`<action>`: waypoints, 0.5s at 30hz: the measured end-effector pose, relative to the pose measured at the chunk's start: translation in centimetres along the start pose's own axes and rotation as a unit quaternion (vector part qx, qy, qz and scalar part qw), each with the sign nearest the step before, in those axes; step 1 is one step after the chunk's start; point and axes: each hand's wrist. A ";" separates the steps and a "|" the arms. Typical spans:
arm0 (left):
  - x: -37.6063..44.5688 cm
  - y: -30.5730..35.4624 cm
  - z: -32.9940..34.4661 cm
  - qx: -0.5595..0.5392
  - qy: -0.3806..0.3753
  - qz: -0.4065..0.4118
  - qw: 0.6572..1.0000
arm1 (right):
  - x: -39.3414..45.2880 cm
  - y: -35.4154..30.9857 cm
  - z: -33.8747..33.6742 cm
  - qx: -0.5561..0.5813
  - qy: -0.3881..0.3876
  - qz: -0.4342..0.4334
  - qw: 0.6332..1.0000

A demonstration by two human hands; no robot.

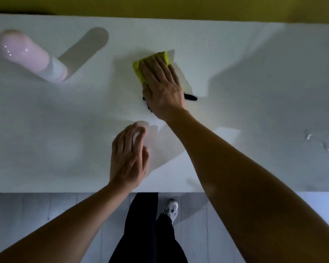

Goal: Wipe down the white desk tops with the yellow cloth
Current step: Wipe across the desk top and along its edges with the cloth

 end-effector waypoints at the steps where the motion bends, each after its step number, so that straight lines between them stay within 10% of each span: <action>1: 1.0 -0.1 -0.4 0.008 -0.002 0.006 1.000 | -0.1 0.7 -0.1 -0.001 -0.002 0.002 1.000; 15: 16.5 -4.0 -1.0 0.013 0.019 -0.012 1.000 | 1.7 13.8 -5.1 -0.009 0.093 0.387 0.917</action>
Point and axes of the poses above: each hand's wrist, its own x-axis towards the middle knuckle, its own z-axis out of the palm, y = z × x, and after that the axes turned 3 degrees about -y, right-handed
